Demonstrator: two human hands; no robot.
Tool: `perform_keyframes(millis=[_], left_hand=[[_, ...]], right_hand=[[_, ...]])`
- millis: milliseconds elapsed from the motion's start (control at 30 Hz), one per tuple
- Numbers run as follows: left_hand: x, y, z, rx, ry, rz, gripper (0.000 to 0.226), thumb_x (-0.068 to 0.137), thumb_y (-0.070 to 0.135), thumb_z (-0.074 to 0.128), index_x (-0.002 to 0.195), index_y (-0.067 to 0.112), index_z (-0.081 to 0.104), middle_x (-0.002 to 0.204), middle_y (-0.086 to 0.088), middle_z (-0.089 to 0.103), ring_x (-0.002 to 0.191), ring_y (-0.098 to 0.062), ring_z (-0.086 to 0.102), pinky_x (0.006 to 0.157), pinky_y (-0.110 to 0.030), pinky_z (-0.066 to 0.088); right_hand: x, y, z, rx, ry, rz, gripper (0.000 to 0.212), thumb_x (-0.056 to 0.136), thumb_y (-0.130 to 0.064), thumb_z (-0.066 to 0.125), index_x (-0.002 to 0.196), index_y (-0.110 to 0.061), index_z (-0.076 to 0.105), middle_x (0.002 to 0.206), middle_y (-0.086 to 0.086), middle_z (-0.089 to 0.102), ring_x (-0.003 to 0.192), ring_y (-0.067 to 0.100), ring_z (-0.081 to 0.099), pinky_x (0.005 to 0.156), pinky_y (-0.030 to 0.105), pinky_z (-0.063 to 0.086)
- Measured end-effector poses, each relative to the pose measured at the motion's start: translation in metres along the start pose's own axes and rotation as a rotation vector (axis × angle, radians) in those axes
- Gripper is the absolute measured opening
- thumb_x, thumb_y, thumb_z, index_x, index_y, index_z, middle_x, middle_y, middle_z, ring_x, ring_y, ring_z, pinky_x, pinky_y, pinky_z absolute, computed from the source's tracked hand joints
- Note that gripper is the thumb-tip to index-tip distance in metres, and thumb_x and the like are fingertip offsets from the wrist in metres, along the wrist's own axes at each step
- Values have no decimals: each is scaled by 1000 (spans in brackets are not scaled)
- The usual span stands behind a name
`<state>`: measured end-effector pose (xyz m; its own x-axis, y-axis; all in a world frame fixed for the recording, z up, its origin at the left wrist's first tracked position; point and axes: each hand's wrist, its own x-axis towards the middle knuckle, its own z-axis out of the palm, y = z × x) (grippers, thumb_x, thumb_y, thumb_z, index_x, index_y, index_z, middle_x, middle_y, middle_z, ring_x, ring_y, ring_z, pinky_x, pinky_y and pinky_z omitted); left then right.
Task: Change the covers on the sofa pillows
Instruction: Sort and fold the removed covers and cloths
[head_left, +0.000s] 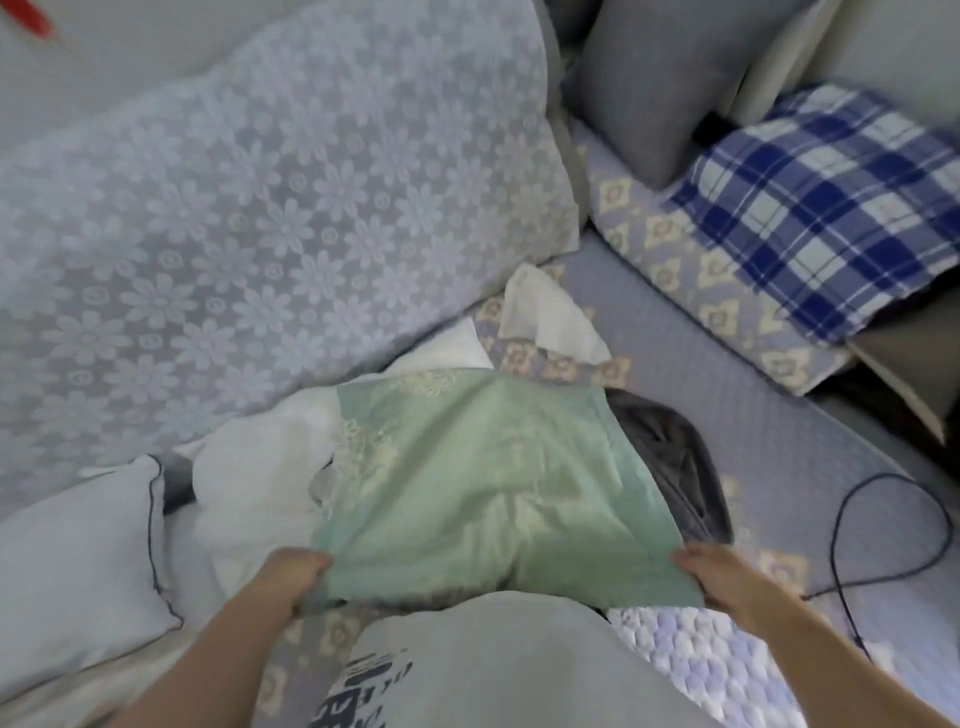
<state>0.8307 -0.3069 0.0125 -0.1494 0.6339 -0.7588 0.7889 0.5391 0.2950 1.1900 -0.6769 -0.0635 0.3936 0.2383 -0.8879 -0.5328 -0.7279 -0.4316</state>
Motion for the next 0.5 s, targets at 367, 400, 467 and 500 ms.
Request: perform_keyframes(millis=[367,400,467,500], left_hand=[[-39,40,4,-414,-47,138,17,98,11,53,87,7,65,85,-12,66,75,-24,59,72,-34,48],[-37,60,0,-417,-25,199,20,102,14,52,90,7,67,89,-11,67,78,-23,60,74,-34,49],[-31,104,-20,-381,9,333,30,104,27,53,105,1,68,103,-14,70,90,-26,65,87,-40,53],[-33,131,-32,-372,43,396,37,103,32,55,115,-1,66,114,-16,69,98,-29,65,95,-44,52]], right_hand=[[-11,-34,12,37,-95,32,30,98,-31,63,104,-3,73,100,22,75,96,40,71,89,52,56],[-3,-46,4,-22,-44,-24,35,96,-34,65,103,-1,73,98,23,74,94,42,71,90,56,55],[24,-77,-23,-37,79,-178,47,80,-46,72,97,-2,74,95,24,74,90,44,71,88,63,54],[36,-104,-43,3,126,-265,48,75,-47,73,94,-3,73,96,24,73,89,42,71,87,63,55]])
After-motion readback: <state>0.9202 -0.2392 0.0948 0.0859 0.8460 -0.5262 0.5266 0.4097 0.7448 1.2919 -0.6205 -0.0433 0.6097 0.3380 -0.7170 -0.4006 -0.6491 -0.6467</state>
